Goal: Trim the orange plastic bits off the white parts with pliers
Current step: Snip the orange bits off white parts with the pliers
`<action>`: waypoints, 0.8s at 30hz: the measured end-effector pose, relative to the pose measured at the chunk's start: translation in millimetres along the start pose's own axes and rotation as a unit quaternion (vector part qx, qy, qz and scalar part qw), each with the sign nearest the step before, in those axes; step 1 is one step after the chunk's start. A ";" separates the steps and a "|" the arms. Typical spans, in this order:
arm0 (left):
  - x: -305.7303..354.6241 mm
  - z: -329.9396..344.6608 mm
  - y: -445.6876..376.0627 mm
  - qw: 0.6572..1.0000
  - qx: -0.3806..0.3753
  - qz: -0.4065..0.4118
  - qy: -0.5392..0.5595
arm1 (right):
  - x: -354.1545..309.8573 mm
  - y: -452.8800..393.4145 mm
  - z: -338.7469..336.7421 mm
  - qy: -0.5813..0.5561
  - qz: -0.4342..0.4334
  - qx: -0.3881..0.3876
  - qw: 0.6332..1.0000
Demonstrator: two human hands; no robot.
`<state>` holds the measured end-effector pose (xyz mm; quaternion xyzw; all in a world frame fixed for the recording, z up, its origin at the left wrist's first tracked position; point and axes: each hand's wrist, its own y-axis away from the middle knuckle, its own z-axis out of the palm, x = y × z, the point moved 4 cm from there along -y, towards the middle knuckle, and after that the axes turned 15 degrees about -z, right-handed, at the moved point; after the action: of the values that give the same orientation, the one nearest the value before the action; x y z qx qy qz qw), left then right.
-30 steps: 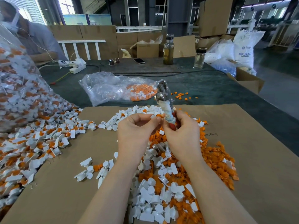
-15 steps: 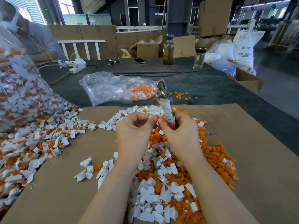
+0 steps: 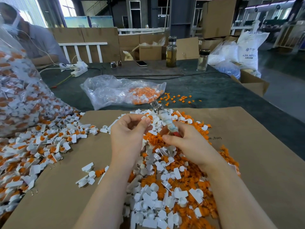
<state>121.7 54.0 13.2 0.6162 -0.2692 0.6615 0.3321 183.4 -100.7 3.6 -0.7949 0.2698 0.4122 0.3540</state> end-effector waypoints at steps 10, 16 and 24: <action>2.8 -6.3 -4.0 0.999 -0.020 0.030 0.030 | 1.0 2.3 3.4 0.037 0.015 -0.095 0.995; 4.5 -7.9 -2.8 0.998 -0.030 0.034 0.035 | -2.9 0.4 7.3 0.099 -0.034 -0.088 0.991; 5.6 -9.6 -0.9 0.997 -0.034 0.026 0.057 | -4.6 -1.3 12.7 0.128 -0.044 -0.077 0.988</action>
<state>116.1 62.5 17.8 0.5585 -0.2884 0.6944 0.3503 176.0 -89.2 2.8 -0.8771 0.2446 0.3108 0.2725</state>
